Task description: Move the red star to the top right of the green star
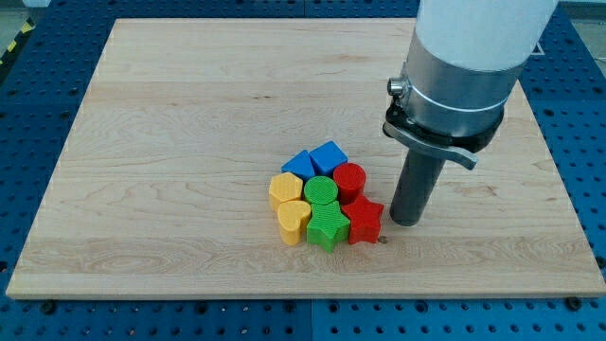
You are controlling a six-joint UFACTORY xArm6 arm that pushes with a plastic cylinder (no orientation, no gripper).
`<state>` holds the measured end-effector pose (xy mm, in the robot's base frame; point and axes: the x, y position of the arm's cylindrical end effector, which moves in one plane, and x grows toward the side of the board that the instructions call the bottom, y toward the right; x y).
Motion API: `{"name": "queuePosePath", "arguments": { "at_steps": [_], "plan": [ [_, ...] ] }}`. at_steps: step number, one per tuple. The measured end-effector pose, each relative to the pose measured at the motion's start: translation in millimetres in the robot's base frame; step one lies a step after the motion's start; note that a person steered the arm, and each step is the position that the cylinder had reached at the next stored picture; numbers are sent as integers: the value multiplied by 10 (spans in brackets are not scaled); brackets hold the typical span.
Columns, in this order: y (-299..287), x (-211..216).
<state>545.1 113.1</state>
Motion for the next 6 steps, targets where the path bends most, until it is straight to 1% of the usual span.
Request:
{"name": "queuePosePath", "arguments": {
  "at_steps": [1, 3, 4, 5, 6],
  "plan": [
    [42, 19],
    [-668, 40],
    [-907, 40],
    [-847, 40],
    [-1111, 40]
  ]
}}
